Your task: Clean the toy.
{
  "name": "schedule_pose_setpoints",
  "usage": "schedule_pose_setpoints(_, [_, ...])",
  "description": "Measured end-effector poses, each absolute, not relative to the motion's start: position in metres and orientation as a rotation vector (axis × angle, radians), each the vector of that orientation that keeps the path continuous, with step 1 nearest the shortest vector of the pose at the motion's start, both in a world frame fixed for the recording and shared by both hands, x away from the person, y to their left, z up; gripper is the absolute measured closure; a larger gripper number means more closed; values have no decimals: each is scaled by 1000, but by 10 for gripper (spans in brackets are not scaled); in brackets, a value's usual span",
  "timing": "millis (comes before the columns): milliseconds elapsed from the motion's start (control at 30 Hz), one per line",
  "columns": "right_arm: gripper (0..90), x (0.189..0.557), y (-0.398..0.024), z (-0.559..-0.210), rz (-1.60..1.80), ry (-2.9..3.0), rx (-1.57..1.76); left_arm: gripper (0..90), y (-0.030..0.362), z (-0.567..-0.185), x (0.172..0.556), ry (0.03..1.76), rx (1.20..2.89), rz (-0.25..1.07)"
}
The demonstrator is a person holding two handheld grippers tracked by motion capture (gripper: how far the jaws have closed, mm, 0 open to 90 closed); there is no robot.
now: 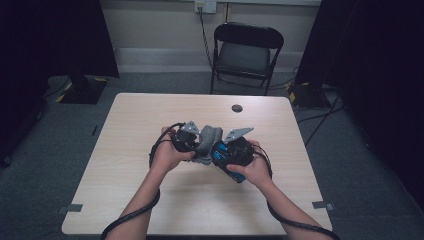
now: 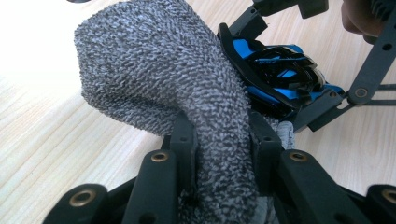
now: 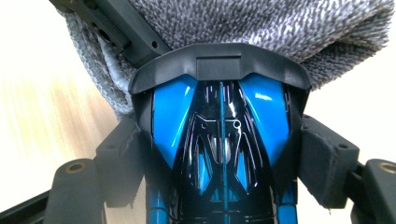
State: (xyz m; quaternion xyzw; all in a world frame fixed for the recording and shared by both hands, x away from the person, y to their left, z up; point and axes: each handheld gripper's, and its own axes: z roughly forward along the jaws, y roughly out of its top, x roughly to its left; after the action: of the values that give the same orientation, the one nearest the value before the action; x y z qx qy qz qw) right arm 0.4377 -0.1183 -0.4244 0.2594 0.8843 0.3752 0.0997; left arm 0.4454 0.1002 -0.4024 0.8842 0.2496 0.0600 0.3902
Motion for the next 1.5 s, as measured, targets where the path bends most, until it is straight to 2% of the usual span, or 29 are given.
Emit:
schedule_pose_setpoints(667, [255, 450, -130, -421, 1078, 2591, 813, 690, 98, -407, 439, 588, 2291, 103])
schedule_pose_setpoints(1500, [254, 465, -156, -421, 1050, 2531, 932, 690, 79, -407, 432, 490, 2303, 108])
